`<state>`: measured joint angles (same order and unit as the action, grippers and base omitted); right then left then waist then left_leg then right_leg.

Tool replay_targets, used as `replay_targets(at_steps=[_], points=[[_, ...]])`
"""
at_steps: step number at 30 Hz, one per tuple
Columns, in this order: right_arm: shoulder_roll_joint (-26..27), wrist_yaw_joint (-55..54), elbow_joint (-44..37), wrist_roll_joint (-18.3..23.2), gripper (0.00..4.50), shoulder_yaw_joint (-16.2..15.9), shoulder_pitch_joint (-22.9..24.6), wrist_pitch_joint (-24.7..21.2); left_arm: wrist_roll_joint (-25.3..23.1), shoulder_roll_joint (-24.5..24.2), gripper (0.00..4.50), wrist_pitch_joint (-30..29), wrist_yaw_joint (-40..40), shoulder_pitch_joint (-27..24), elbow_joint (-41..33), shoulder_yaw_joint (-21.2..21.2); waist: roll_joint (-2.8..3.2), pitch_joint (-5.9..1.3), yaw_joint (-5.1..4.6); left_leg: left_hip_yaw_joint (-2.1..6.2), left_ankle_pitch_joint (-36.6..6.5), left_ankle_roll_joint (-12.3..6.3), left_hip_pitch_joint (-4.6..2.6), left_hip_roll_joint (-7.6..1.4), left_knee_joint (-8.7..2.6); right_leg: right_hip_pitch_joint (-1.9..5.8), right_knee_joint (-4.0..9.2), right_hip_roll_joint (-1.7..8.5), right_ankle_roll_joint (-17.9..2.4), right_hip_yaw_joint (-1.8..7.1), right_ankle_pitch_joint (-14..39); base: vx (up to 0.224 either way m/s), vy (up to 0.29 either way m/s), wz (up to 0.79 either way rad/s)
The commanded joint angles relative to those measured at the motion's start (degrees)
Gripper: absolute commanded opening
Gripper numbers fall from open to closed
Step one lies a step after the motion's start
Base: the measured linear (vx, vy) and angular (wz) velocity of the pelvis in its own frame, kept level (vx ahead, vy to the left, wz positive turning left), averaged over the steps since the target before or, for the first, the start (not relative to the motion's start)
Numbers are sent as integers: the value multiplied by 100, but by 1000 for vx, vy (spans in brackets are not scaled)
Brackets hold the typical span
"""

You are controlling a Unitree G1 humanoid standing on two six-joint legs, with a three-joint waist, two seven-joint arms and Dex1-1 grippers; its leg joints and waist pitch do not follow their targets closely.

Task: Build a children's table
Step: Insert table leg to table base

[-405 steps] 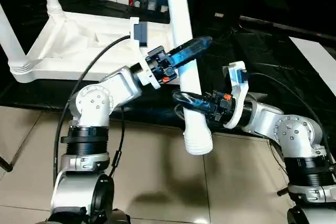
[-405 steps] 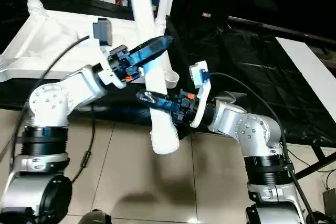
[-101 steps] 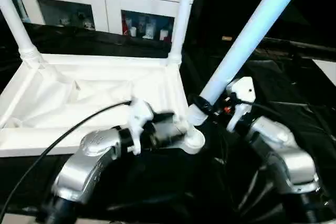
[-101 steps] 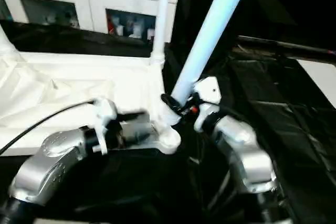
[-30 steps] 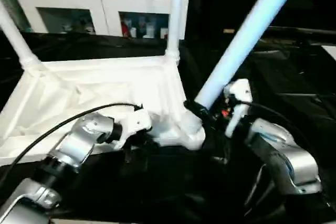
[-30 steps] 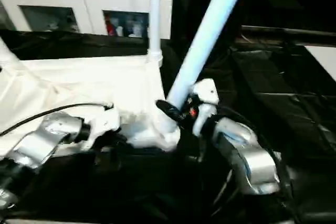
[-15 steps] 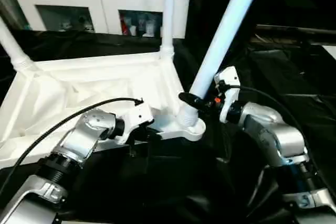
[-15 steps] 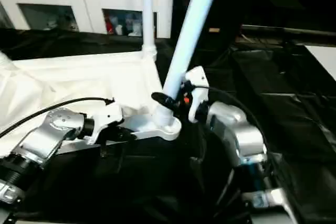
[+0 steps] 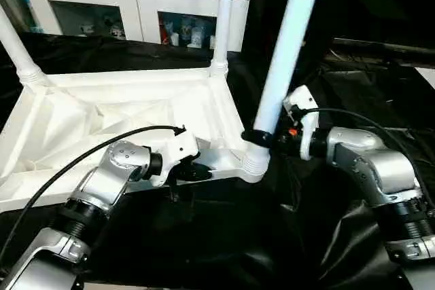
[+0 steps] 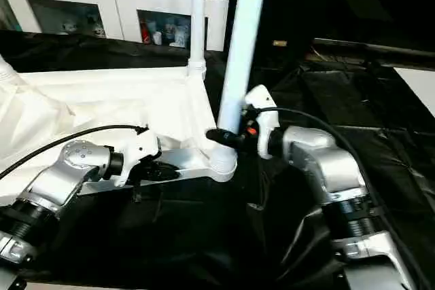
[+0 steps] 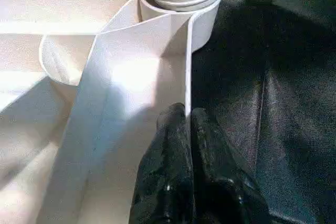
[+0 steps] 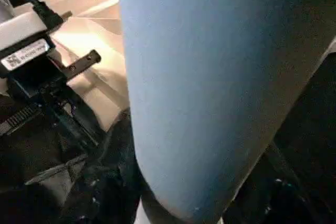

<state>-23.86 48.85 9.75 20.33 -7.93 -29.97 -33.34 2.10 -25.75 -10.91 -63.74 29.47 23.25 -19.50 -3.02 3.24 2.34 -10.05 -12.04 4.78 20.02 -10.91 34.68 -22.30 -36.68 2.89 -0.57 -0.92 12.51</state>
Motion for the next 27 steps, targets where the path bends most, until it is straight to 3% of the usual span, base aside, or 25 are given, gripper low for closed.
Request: replay_targets(at_steps=[1,3,4,14,18,22,24,25,27], points=[[4,-4,302,-134,180,-135,91,-77,163,68,0,108,-56,-82,-39,73,-63,-326,16,37,-574,-128,10,-197,-400,209,505,440,-988,235,1231,0,0,0],[38,-14,372,-150,180,-137,92,-35,154,65,0,118,-75,-79,-35,65,-56,-327,17,37,-539,-131,13,-197,-402,212,497,436,-1016,233,1144,0,0,0],[111,-37,534,-202,180,-116,77,67,145,64,0,151,-102,-63,-12,61,-20,-331,19,40,-526,-124,9,-197,-402,212,486,435,-1049,231,1062,0,0,0],[409,-183,877,153,180,349,219,111,117,90,0,167,-202,-46,26,23,-8,-336,-5,37,-662,-72,-5,-203,-412,223,500,428,-1148,233,1004,0,0,0],[412,-156,815,202,180,441,438,177,110,117,0,149,-166,-49,31,46,-19,-336,2,35,-611,-114,2,-202,-418,236,489,423,-1195,225,843,0,0,0],[481,-231,731,221,180,628,755,410,126,149,0,147,-100,-35,66,101,12,-330,14,45,-737,-83,-4,-207,-431,227,515,436,-1140,227,1077,0,0,0],[504,-302,640,249,180,708,923,501,123,150,0,139,-98,-35,66,107,5,-329,15,39,-735,-88,-6,-209,-430,220,525,434,-1126,229,1077,0,0,0],[508,-332,568,248,180,722,1013,552,121,147,0,137,-101,-32,72,111,48,-333,28,42,-737,-80,-15,-211,-432,219,522,438,-1126,234,1043,0,0,0],[511,-352,476,242,180,709,1099,585,113,133,0,151,-119,-13,103,115,38,-342,33,43,-670,-94,-5,-209,-437,235,509,423,-1141,228,848,0,0,0]])
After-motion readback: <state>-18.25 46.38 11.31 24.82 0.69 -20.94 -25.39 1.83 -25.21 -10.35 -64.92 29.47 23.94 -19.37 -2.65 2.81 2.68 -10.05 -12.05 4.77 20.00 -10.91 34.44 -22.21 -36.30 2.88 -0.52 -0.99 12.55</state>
